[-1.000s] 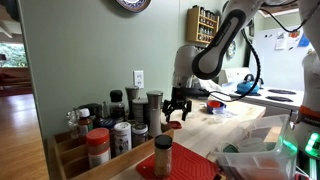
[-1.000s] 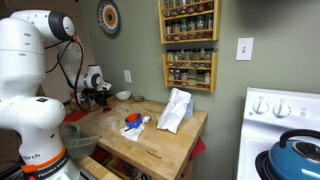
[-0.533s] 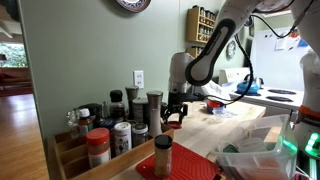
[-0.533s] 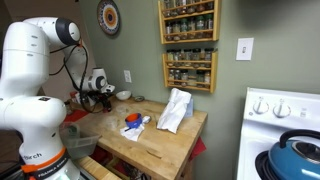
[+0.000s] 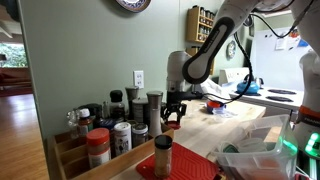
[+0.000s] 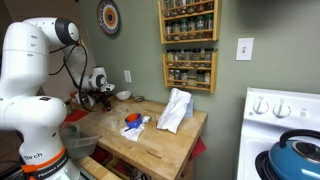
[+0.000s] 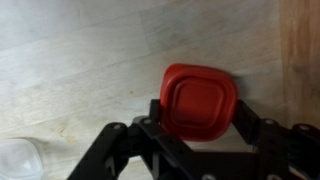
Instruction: Pick up the red lunch box lid from the stacked lunch boxes and put it on the table, pick up the top clear stacked lunch box and put it on the table, pick up the red lunch box lid from the table and put it on the lunch box closer to the wall
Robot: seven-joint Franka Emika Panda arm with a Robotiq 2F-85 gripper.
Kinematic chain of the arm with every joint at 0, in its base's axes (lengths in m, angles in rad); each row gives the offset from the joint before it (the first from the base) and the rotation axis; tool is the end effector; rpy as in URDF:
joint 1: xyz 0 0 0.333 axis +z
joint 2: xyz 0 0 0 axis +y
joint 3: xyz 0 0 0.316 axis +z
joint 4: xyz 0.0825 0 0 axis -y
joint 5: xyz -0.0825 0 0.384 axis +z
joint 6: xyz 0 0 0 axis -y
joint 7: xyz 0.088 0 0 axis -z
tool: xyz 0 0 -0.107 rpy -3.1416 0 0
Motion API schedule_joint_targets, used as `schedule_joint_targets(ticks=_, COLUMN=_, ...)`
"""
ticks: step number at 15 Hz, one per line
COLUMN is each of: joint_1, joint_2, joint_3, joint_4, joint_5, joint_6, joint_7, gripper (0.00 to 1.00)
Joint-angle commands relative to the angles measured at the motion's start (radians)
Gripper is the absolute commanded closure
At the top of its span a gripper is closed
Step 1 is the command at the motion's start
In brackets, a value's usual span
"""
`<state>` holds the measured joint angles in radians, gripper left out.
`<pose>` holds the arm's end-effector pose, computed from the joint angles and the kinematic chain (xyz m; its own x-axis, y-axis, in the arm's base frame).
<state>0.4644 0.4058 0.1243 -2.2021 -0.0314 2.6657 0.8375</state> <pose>0.4659 0.3131 0.2022 0.9728 -0.2312 0.0168 -0.2296 -0.9709 -0.0678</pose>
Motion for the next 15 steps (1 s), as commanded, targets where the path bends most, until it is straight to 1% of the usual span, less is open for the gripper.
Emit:
schedule_joint_targets(ticks=1, joint_1=0.013, joint_2=-0.028, joint_3=-0.014, joint_4=-0.002, joint_5=-0.021, joint_6=-0.044, joint_7=0.027, gripper=0.53)
schedule_joint_targets(ticks=5, joint_1=-0.016, joint_2=-0.135, joint_3=-0.032, joint_4=-0.064, joint_5=-0.045, joint_6=-0.053, joint_7=0.006, gripper=0.53)
schedule_joint_targets(ticks=8, joint_1=-0.055, joint_2=-0.230, joint_3=-0.043, joint_4=-0.115, joint_5=-0.092, joint_6=-0.064, joint_7=-0.031, gripper=0.53)
schedule_joint_targets(ticks=10, joint_1=-0.098, joint_2=-0.280, joint_3=-0.031, joint_4=-0.147, joint_5=-0.101, joint_6=-0.097, joint_7=-0.096, gripper=0.53)
schedule_joint_targets(ticks=11, joint_1=-0.120, joint_2=-0.300, joint_3=-0.019, joint_4=-0.162, joint_5=-0.082, joint_6=-0.107, joint_7=-0.143, gripper=0.53)
schedule_joint_targets(ticks=12, joint_1=-0.138, joint_2=-0.319, joint_3=-0.015, joint_4=-0.178, joint_5=-0.072, joint_6=-0.121, joint_7=-0.181, gripper=0.53)
schedule_joint_targets(ticks=13, joint_1=-0.128, joint_2=-0.256, joint_3=-0.010, joint_4=-0.114, joint_5=-0.081, joint_6=-0.100, joint_7=-0.119, gripper=0.53)
schedule_joint_targets(ticks=14, joint_1=-0.140, joint_2=-0.269, joint_3=-0.008, joint_4=-0.122, joint_5=-0.080, joint_6=-0.103, joint_7=-0.130, gripper=0.28)
schedule_joint_targets(ticks=15, joint_1=-0.144, joint_2=-0.271, joint_3=-0.006, joint_4=-0.121, joint_5=-0.079, joint_6=-0.103, joint_7=-0.130, gripper=0.28)
